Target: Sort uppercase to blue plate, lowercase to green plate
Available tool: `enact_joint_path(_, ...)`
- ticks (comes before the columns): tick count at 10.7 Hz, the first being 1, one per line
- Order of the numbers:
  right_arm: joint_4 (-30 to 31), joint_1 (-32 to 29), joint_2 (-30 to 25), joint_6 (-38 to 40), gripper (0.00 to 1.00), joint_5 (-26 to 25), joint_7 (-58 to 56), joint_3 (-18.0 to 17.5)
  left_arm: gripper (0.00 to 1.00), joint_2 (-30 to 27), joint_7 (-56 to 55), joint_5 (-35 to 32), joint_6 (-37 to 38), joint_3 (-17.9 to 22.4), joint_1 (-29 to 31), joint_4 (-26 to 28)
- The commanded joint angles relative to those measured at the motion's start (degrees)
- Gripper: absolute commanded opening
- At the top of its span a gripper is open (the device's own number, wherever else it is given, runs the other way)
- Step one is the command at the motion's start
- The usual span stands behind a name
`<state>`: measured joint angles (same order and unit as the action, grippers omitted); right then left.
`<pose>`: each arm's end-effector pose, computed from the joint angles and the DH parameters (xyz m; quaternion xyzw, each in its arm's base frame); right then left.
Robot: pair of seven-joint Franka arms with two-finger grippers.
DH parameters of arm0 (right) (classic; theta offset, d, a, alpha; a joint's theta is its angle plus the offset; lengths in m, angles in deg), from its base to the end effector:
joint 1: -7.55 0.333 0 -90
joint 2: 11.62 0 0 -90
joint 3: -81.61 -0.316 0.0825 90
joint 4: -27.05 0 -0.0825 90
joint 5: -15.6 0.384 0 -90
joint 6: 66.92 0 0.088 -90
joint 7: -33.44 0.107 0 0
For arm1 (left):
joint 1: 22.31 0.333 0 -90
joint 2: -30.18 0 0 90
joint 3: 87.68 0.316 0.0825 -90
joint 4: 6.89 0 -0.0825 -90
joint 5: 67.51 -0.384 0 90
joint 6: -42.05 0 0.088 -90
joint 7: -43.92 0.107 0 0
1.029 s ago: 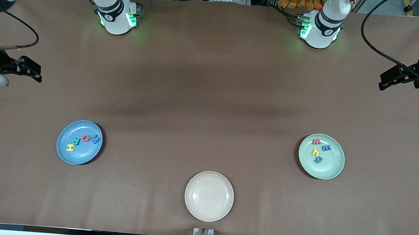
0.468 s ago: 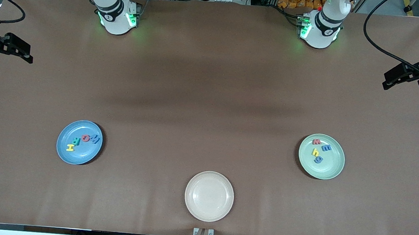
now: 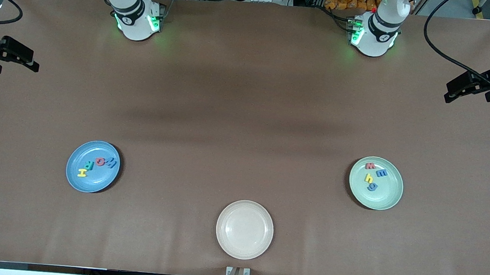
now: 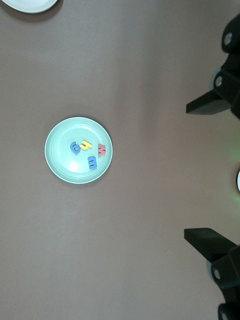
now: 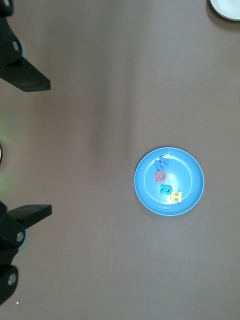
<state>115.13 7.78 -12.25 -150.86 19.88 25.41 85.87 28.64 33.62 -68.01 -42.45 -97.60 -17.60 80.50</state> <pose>0.5395 -0.0296 0.6375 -0.9981 -0.0377 0.0265 0.0407 0.5343 -0.0492 0.6519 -0.9989 -0.0448 0.0110 0.0082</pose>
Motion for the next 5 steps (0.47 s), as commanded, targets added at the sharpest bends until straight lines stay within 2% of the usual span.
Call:
enact_joint_path(1,-0.19,-0.76,-1.04,-1.40,1.00,0.56,0.47,-0.31,1.00,-1.10,1.16,1.21,0.74,-0.63,0.74,0.15)
enact_joint_path(5,0.16,-1.37,-1.04,-1.75,1.00,0.29,0.38,-0.31,1.00,-1.19,1.25,1.29,0.83,-0.72,0.74,0.15)
